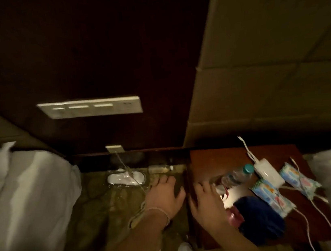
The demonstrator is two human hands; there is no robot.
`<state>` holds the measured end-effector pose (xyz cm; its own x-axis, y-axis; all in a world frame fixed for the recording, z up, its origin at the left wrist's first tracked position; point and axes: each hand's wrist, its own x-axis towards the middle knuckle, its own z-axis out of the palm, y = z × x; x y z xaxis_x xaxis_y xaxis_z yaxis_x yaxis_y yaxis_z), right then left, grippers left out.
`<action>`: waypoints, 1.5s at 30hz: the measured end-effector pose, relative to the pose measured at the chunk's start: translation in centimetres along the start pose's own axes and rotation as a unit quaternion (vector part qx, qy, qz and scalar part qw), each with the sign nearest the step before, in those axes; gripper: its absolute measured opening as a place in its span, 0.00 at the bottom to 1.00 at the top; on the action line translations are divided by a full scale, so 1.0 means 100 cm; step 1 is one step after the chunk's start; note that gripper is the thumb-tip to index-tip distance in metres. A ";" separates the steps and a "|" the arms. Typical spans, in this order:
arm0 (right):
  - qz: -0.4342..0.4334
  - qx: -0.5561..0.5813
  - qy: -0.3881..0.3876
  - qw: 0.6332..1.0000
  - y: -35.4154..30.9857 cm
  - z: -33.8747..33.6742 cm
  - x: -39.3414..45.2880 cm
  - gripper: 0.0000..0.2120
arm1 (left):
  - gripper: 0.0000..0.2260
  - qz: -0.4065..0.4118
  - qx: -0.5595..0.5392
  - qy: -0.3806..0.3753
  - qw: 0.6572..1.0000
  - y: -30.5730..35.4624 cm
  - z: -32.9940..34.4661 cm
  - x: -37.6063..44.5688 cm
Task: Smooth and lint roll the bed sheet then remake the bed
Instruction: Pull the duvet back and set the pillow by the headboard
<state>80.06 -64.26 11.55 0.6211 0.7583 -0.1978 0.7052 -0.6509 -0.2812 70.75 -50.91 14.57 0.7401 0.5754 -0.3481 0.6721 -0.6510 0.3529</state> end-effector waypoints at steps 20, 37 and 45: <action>-0.416 0.050 0.059 0.906 -0.628 -0.088 -0.009 0.18 | 0.25 -0.333 0.052 0.308 0.890 -0.450 -0.330 -0.322; -0.577 0.050 0.119 0.806 -0.932 -0.054 0.049 0.18 | 0.22 -0.426 0.117 0.317 0.839 -0.650 -0.444 -0.384; -0.530 0.026 0.173 0.829 -1.062 -0.082 0.161 0.26 | 0.32 -0.472 0.057 0.353 0.806 -0.743 -0.568 -0.306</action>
<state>18.00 16.80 45.93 -0.2723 0.8420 0.4658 0.9076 0.3855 -0.1662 -0.43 7.97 48.32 -0.2439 0.9529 0.1801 0.9667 0.2241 0.1235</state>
